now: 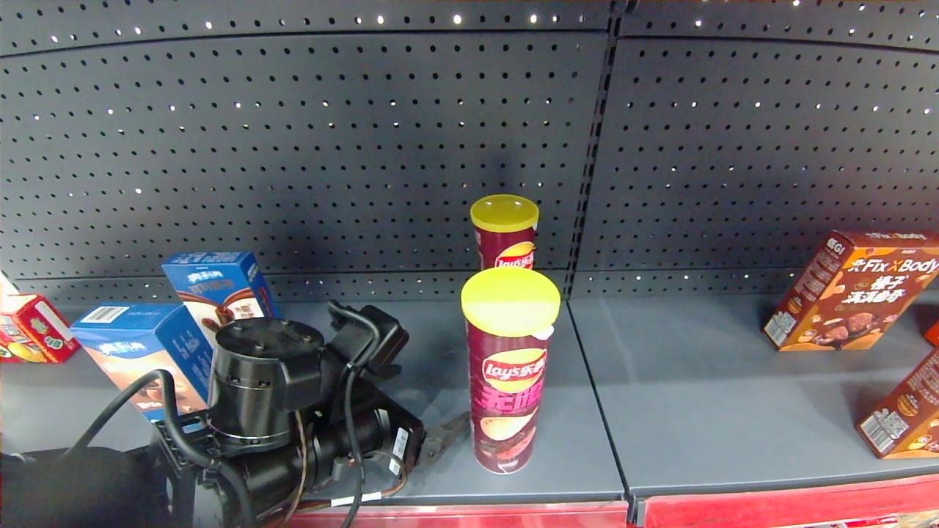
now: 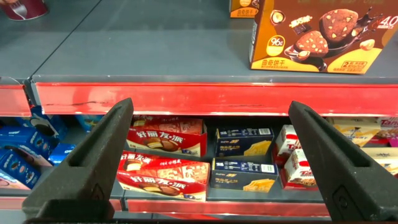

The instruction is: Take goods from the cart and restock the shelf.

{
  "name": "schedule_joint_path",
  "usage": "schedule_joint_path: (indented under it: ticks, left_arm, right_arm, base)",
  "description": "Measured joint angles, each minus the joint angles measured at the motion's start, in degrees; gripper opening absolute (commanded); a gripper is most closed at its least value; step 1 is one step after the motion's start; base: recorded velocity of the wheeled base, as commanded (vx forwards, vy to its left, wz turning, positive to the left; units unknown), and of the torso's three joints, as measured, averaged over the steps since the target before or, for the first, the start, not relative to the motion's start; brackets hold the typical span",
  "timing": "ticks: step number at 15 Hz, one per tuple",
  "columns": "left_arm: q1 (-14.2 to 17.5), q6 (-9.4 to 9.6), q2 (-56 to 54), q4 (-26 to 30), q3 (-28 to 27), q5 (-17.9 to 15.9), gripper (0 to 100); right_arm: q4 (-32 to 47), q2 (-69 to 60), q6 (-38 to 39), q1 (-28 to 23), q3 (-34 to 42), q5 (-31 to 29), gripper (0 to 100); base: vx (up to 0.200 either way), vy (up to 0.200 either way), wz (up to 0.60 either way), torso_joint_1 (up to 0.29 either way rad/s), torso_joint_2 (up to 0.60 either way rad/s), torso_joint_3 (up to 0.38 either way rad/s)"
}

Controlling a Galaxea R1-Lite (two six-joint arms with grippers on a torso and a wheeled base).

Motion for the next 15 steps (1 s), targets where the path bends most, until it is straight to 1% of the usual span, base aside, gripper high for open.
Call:
schedule_joint_path:
  ticks: [15]
  left_arm:
    - [-0.37,-0.02,1.22,0.15,-0.50,-0.04,100]
  right_arm:
    - [0.00,0.00,0.00,0.00,0.00,0.00,100]
  base:
    - [0.000,0.000,0.00,0.000,0.00,0.000]
